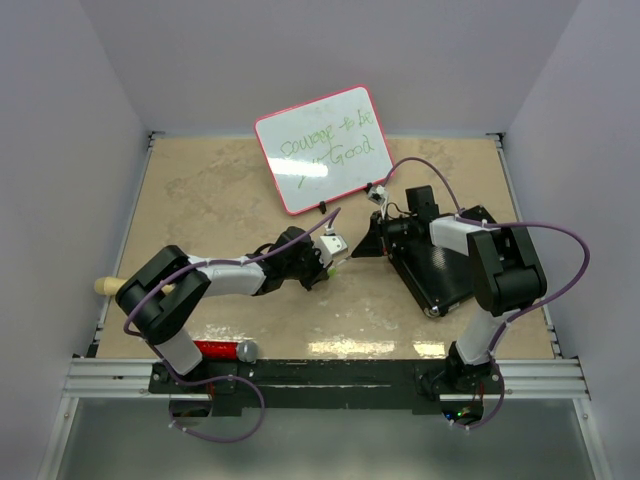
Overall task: Write a sentence on the whiteboard
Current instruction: Close the whiteboard marker at the center of the board.
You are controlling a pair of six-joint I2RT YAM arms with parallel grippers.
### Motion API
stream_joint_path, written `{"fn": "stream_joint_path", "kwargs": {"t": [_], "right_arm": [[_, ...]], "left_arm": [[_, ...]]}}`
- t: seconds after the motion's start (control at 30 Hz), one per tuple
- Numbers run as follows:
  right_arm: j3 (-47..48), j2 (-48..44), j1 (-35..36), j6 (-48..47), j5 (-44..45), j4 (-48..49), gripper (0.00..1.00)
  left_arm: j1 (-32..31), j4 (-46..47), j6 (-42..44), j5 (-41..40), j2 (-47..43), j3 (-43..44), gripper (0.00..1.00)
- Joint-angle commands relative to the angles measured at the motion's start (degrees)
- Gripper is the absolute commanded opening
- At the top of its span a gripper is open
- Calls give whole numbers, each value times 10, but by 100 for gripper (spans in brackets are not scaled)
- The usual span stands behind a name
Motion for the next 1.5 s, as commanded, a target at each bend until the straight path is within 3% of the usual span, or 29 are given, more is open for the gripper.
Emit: {"fn": "stream_joint_path", "kwargs": {"t": [0.0, 1.47], "right_arm": [[19, -6, 4, -4, 8, 3, 0], [23, -18, 8, -16, 28, -12, 0]], "left_arm": [[-1, 25, 2, -2, 1, 8, 0], [5, 30, -8, -4, 1, -4, 0]]}}
